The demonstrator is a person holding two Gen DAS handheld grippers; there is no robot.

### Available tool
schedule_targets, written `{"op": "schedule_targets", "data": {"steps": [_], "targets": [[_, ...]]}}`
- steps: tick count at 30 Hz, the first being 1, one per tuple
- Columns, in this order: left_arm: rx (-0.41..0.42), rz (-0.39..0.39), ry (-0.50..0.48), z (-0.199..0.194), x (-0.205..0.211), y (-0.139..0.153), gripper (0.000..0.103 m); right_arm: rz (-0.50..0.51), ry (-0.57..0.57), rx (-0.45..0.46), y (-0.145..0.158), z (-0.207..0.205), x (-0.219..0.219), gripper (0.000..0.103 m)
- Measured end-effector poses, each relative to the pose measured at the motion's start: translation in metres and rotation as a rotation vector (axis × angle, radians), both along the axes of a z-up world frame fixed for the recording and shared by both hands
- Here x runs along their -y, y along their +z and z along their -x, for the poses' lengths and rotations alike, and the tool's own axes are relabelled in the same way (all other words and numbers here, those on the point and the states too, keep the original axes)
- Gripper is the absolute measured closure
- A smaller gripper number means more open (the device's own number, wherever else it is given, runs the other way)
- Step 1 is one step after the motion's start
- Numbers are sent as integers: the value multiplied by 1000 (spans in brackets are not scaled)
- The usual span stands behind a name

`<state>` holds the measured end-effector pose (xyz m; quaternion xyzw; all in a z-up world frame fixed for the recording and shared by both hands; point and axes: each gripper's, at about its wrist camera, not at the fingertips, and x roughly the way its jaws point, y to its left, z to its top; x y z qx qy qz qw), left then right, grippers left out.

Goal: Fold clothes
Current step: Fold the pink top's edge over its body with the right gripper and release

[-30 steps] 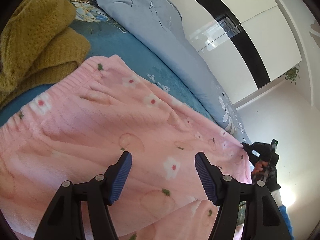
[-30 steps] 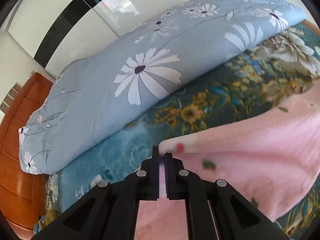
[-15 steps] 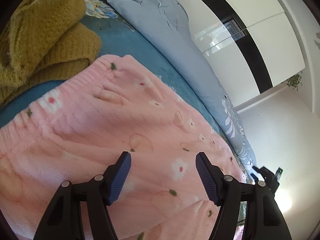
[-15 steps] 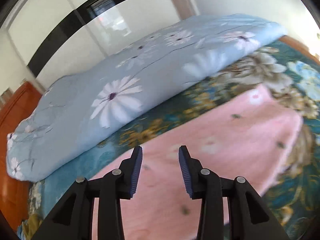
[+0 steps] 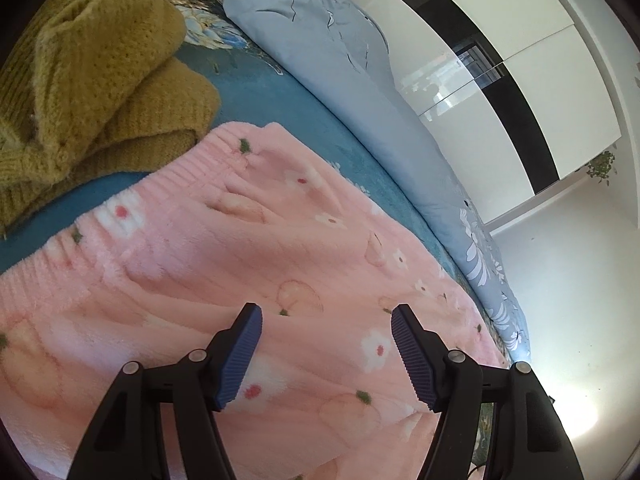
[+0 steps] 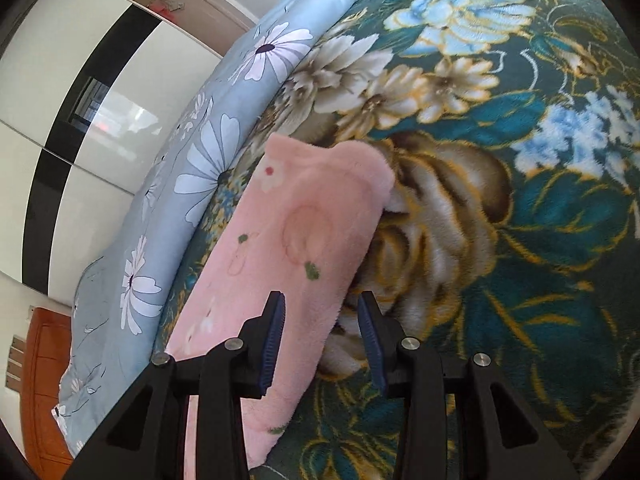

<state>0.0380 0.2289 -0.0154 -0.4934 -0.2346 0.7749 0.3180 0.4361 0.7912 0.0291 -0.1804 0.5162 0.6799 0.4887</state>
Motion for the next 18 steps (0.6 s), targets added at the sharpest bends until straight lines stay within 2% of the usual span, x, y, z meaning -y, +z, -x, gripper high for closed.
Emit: {"op": "schedule_targets", "data": {"steps": [2,4,6,10,12,13,14,15,18], "targets": [[3,4,-2,1,0,-1,32,-22,26,31,1,10,0,98],[6,7,-3,1,1,-2,32,-44,52,61,3,21,0,98],[10,4,-3,2,3,-2,32,-79,28,108,8,17,-2,98],[-1,-8,-7,0,5,3,32,-76,6,119,8,9,-4,98],[-7,-23,-17,-2,6,6,32,-103,26,113,14,13,5,94],[-9,-31,-23,-3,7,8,32,-99,43,113,17,15,8,88],[-12,-40,-30,-4,9,10,32,-84,68,112,21,17,10,72],[-16,-46,-39,-5,11,12,32,-75,94,116,27,19,13,66],[-36,-48,-62,-12,29,26,32,-116,193,114,57,17,41,66]]}}
